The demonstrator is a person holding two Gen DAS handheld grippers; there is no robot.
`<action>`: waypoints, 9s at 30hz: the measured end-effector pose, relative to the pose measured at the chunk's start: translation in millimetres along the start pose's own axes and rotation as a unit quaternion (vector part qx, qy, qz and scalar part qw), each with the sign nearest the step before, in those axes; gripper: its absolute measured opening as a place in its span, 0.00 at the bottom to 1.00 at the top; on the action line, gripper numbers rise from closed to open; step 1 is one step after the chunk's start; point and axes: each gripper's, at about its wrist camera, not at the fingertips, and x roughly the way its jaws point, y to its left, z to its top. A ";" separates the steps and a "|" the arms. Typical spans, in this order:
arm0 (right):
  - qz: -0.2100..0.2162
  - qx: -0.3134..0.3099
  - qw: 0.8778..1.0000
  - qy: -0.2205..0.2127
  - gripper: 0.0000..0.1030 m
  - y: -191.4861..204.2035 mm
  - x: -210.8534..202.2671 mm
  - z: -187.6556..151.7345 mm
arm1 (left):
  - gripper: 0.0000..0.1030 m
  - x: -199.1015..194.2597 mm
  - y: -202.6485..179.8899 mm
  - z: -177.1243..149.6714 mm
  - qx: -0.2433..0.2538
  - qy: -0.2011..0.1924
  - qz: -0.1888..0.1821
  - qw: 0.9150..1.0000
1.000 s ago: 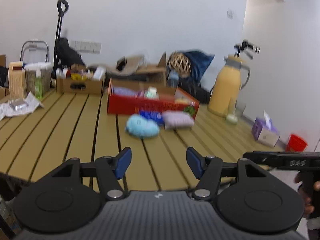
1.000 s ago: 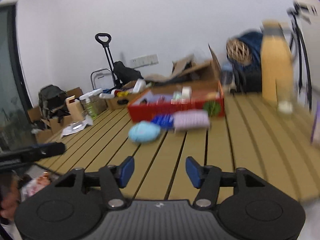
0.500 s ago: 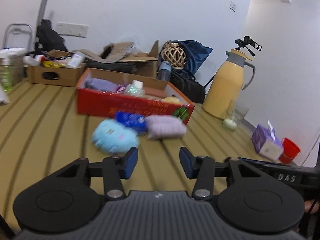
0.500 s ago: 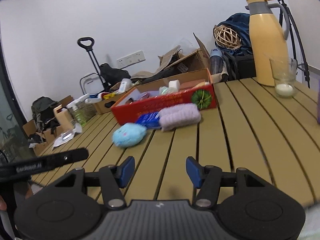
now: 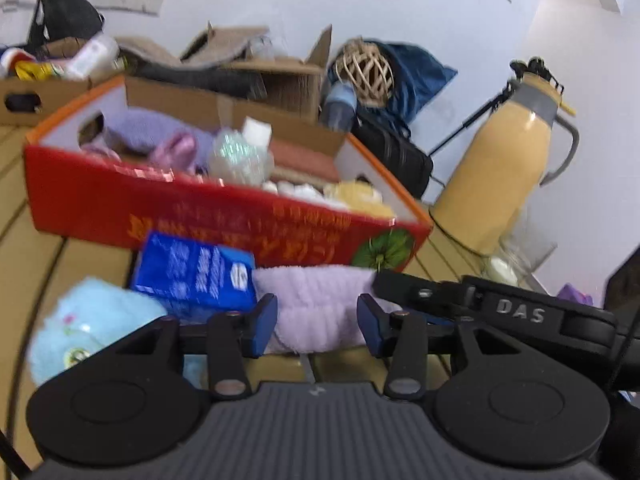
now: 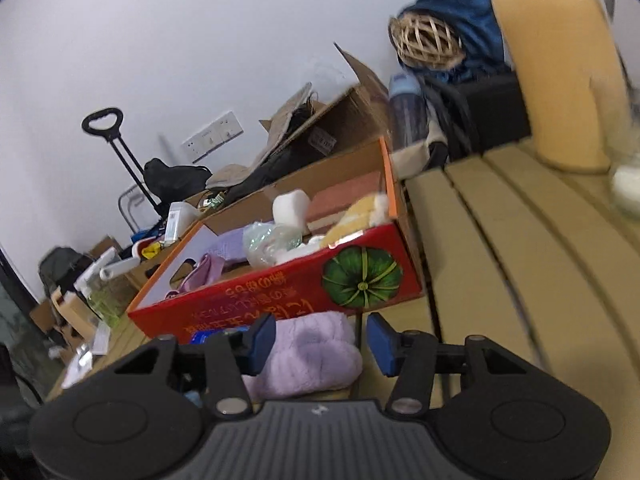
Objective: Organize soft objects
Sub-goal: 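Grasp the lavender fuzzy headband with both tools, then carry the lavender headband into the box and open both tools, then withdraw both tools from the box back over the table, then reach the right tool to the blue printed carton and grasp it, then carry the blue carton into the box with the right tool, then open the right tool and withdraw both tools back over the table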
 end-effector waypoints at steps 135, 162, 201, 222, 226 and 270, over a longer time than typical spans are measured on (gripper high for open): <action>-0.025 -0.103 0.994 0.004 0.57 106.5 -112.2 -93.0 | 0.64 -152.8 48.2 -14.2 0.038 -0.058 -0.001 0.998; 0.023 -0.016 0.999 -0.024 0.19 98.8 -7.9 -21.7 | 0.26 -90.6 57.2 31.1 -0.031 -0.046 -0.053 0.997; 0.051 -0.050 0.994 -0.079 0.19 148.8 -163.2 -12.8 | 0.25 -195.9 -6.7 42.6 -0.015 -0.098 -0.084 0.992; -0.038 -0.021 0.991 0.126 0.18 64.9 123.0 94.4 | 0.27 68.3 65.7 120.1 0.017 0.098 0.047 0.994; -0.058 -0.073 0.986 0.137 0.15 75.8 128.8 92.9 | 0.28 71.6 77.2 116.6 0.004 0.098 0.032 0.995; -0.047 -0.187 0.978 -0.081 0.56 176.7 -286.9 -104.1 | 0.96 -379.6 6.5 -90.6 0.108 -0.143 0.035 0.983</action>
